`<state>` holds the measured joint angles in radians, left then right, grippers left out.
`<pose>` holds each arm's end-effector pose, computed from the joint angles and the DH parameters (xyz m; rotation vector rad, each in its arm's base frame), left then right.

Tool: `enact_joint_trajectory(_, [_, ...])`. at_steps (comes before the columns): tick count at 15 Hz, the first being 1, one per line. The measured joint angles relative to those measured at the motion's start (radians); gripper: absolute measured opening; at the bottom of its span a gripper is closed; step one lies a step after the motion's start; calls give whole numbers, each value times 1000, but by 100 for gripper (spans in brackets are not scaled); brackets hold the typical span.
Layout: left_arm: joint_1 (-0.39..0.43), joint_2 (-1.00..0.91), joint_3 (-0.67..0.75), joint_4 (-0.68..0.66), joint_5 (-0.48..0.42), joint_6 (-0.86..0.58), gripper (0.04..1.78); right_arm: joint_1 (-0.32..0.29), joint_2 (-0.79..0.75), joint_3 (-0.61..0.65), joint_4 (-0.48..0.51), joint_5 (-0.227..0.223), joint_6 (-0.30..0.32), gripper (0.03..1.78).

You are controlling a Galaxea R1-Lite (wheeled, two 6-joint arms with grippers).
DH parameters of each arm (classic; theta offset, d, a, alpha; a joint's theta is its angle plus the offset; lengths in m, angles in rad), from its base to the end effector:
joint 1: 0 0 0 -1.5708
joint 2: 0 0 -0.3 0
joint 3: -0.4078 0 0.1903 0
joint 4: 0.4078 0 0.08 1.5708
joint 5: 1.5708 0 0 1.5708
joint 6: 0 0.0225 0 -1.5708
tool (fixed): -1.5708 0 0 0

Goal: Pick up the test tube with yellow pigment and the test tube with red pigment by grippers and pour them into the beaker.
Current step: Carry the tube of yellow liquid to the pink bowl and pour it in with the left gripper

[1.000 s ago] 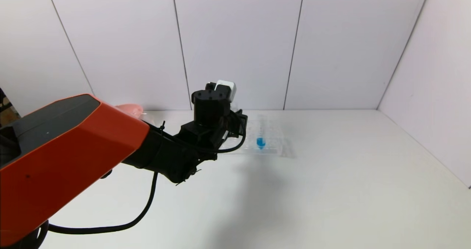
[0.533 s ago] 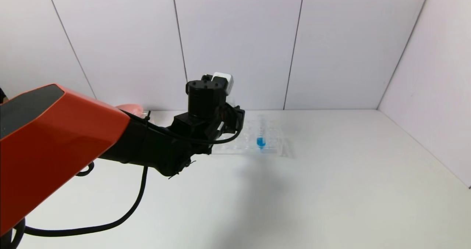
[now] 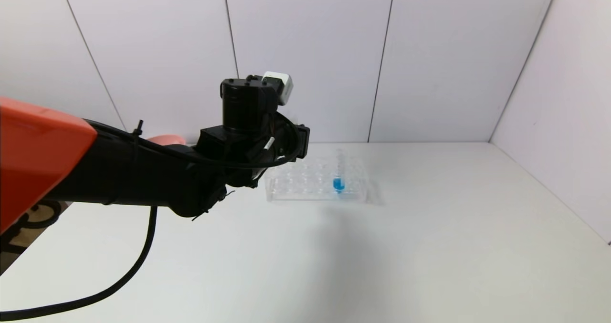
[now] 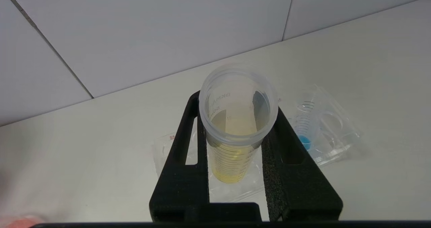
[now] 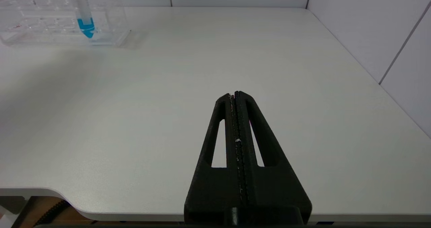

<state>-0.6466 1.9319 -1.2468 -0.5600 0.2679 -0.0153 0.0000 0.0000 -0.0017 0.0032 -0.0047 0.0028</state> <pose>0.3148 -0.2302 0.2159 0.0405 0.1158 -0.3773 -0.0229 -0.0001 0.0756 0.0028 0.0015 -0.0047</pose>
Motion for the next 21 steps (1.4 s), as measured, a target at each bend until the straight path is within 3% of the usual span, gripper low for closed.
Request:
enact_joint_trajectory(4, [43, -96, -7, 110, -34, 3, 46, 0, 0, 0, 0, 0, 0, 11])
enact_joint_trajectory(9, [161, -183, -17, 227, -104, 0, 46, 0, 0, 0, 0, 0, 0, 11])
enact_joint_trajectory(21, [497, -287, -10, 271, -291, 3, 46, 0, 0, 0, 0, 0, 0, 11])
